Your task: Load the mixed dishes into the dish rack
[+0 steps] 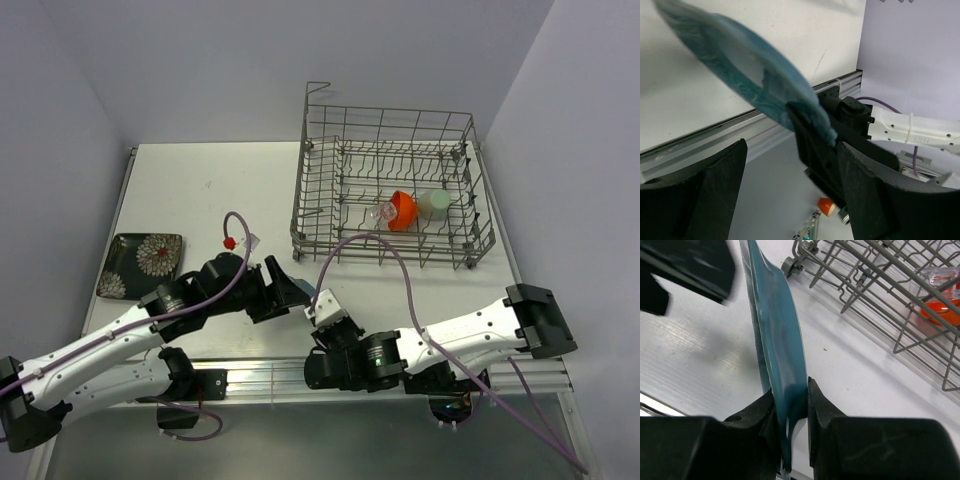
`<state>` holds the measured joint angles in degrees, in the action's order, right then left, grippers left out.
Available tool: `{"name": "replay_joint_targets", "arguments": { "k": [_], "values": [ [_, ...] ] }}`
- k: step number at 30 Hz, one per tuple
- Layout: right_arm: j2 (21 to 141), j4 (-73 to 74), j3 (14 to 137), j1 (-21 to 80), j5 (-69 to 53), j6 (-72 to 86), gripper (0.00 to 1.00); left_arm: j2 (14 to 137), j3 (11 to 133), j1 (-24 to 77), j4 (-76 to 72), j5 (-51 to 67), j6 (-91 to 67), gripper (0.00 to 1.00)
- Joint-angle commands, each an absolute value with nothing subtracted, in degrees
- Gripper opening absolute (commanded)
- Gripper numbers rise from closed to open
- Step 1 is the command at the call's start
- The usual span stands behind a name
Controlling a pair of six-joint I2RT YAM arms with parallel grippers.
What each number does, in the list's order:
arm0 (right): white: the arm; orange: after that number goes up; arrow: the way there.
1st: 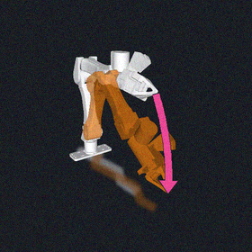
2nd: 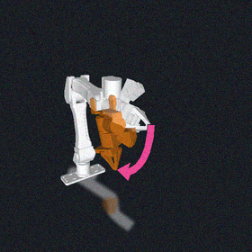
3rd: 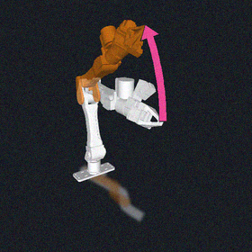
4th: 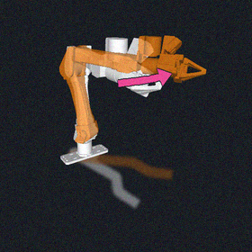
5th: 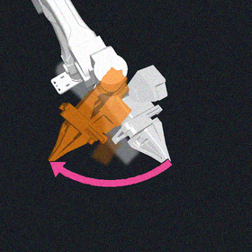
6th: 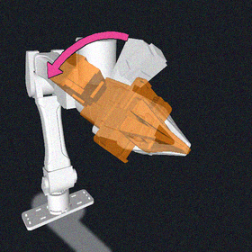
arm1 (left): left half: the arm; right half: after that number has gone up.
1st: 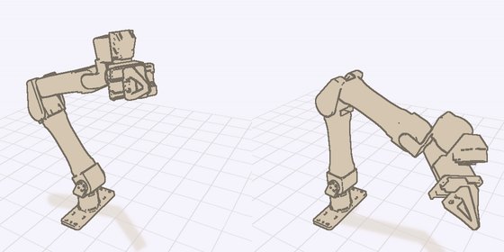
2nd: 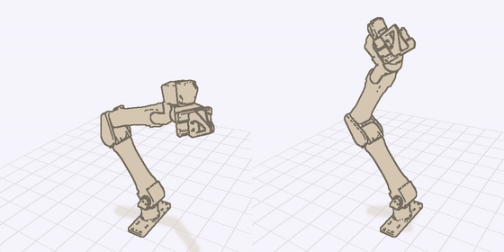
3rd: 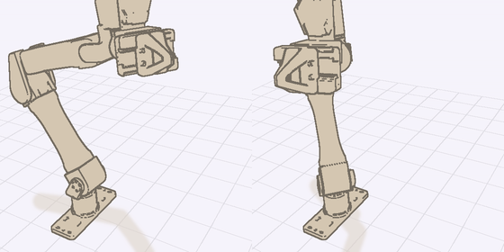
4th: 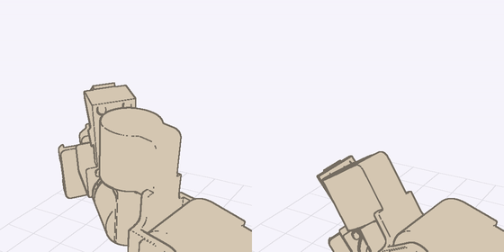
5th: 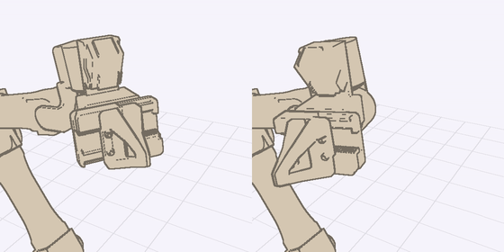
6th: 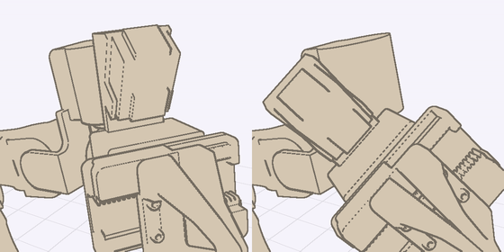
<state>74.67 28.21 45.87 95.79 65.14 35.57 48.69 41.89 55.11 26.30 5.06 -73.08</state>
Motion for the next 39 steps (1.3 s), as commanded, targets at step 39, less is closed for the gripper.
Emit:
{"name": "replay_joint_targets", "arguments": {
  "k": [39],
  "values": [
    [50.5, 38.1, 76.9, 85.7, 84.3, 9.6, 0.00, 38.9, 47.0, 55.4, 43.0, -13.2, -73.2, 0.77]
  ]
}}
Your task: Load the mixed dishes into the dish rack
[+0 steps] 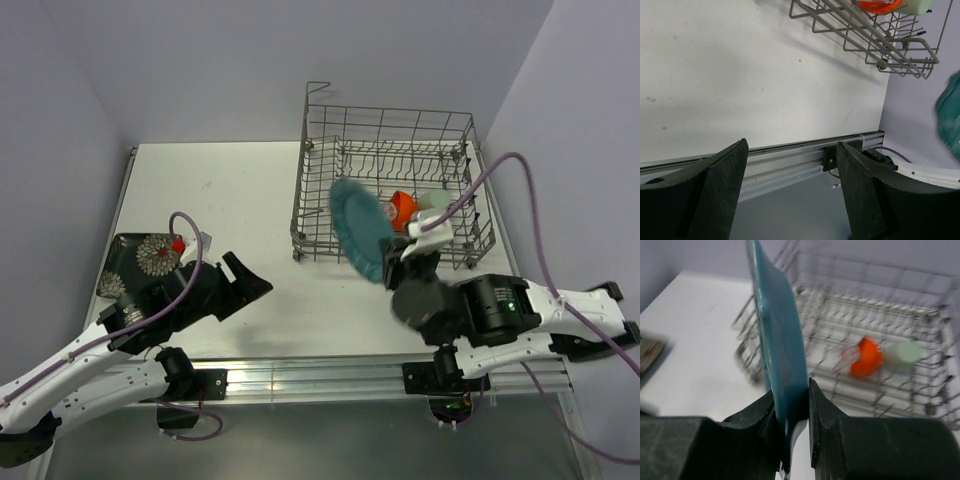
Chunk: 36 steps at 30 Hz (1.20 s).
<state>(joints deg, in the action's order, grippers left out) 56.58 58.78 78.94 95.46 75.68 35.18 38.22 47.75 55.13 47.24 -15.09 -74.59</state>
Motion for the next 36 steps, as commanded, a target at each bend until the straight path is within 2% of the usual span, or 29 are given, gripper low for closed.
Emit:
{"name": "replay_joint_targets", "arguments": {
  "k": [1, 2, 3, 5, 7, 13, 21, 36],
  "values": [
    [47.6, 9.3, 71.8, 82.3, 79.2, -4.7, 0.00, 39.3, 46.8, 55.4, 41.9, -12.8, -73.1, 0.77],
    [42.6, -2.2, 66.3, 80.2, 74.2, -14.3, 0.00, 40.0, 46.7, 55.4, 41.4, -12.0, -73.1, 0.77],
    [42.1, -4.2, 64.5, 79.5, 73.8, -18.1, 0.00, 40.4, 46.7, 55.4, 41.0, -11.6, -73.0, 0.77],
    [44.3, 1.1, 67.4, 71.8, 72.2, -18.1, 0.00, 41.5, 46.7, 55.4, 40.3, -10.8, -73.0, 0.76],
    [46.2, 7.3, 73.0, 63.8, 64.4, -12.3, 0.00, 41.9, 46.5, 55.4, 40.0, -9.9, -73.1, 0.76],
    [54.6, 6.2, 78.2, 48.3, 53.8, -14.4, 0.00, 43.1, 44.7, 55.4, 37.5, -8.1, -73.1, 0.75],
    [66.0, 9.1, 85.8, 30.2, 37.7, -7.6, 0.00, 45.3, 41.8, 55.4, 33.5, -4.6, -72.3, 0.75],
    [90.2, 6.8, 99.0, 17.9, 29.9, -7.6, 0.00, 52.0, 39.3, 55.4, 27.2, -4.3, -66.2, 0.73]
  ]
}}
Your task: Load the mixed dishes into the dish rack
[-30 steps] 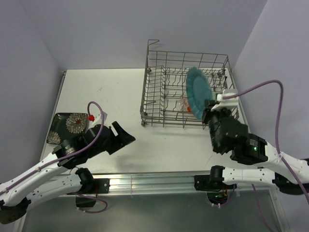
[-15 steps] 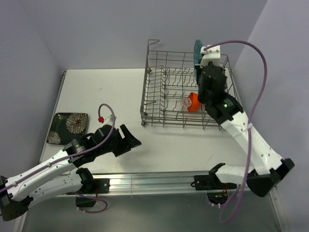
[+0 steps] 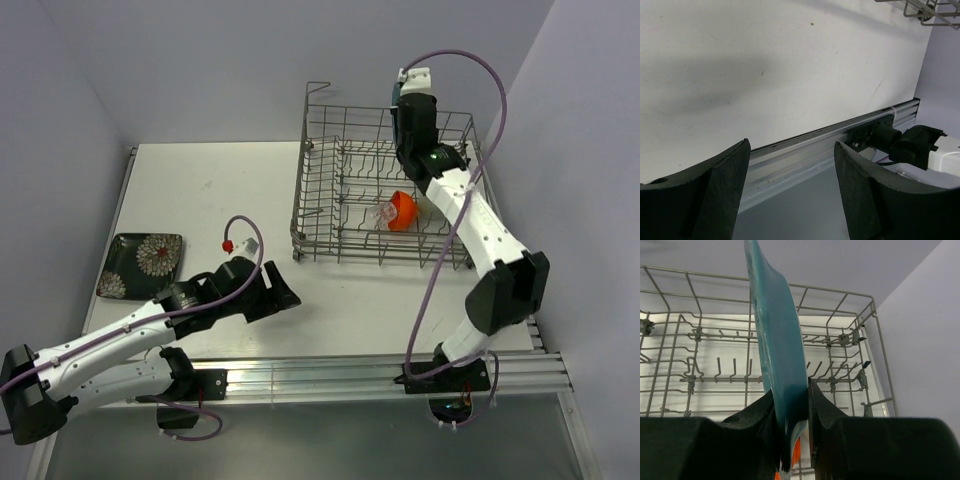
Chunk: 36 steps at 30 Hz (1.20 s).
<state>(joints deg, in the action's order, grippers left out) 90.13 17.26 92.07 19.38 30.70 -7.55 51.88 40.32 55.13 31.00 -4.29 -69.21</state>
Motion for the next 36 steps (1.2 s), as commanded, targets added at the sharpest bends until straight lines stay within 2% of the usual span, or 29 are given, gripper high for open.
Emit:
{"name": "replay_joint_targets", "arguments": {
  "k": [1, 14, 24, 36],
  "values": [
    [92.6, 6.8, 100.8, 17.3, 29.6, -7.8, 0.00, 51.7, 38.9, 55.4, 26.7, -4.7, -65.8, 0.73],
    [105.1, 5.4, 107.8, 15.5, 29.4, -9.2, 0.00, 51.2, 37.7, 55.4, 26.1, -11.0, -61.1, 0.74],
    [105.2, 4.2, 106.3, 14.5, 29.4, -8.1, 0.00, 53.4, 35.2, 55.3, 24.2, -8.5, -60.9, 0.74],
    [110.4, 8.7, 111.1, 15.4, 31.5, -3.1, 0.00, 52.7, 35.0, 55.3, 25.5, -8.9, -61.6, 0.74]
  ]
}}
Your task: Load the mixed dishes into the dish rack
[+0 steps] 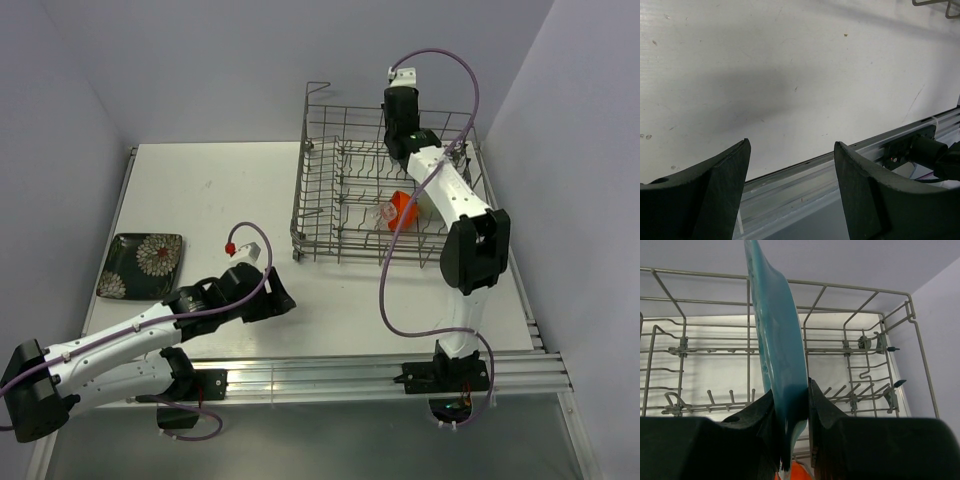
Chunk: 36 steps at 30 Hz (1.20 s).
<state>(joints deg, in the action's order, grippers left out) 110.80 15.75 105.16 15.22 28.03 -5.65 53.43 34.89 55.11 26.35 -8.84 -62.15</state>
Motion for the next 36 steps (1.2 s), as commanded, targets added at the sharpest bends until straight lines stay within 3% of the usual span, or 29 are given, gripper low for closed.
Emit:
{"name": "replay_joint_targets", "arguments": {
  "k": [1, 7, 14, 28, 31, 36],
  "values": [
    [110.8, 9.1, 111.6, 15.5, 31.9, -2.6, 0.00, 52.5, 35.1, 55.3, 25.8, -9.2, -61.8, 0.74],
    [113.1, 10.3, 110.3, 16.5, 33.7, -0.1, 0.00, 50.6, 39.5, 55.3, 31.7, -14.2, -61.4, 0.74],
    [112.9, 10.2, 107.3, 17.8, 33.0, 2.7, 0.01, 54.5, 55.1, 55.3, 44.8, -31.3, -57.6, 0.75],
    [113.2, 6.7, 98.5, 22.7, 36.1, -2.7, 0.08, 44.1, 58.6, 55.3, 47.7, -36.6, -58.8, 0.76],
    [114.1, 7.8, 99.2, 22.8, 36.2, -1.8, 0.18, 43.1, 59.2, 55.2, 49.0, -37.0, -59.1, 0.76],
    [113.2, 8.8, 100.4, 22.7, 36.7, -1.2, 0.70, 44.0, 60.6, 55.2, 51.4, -37.4, -59.9, 0.77]
  ]
}}
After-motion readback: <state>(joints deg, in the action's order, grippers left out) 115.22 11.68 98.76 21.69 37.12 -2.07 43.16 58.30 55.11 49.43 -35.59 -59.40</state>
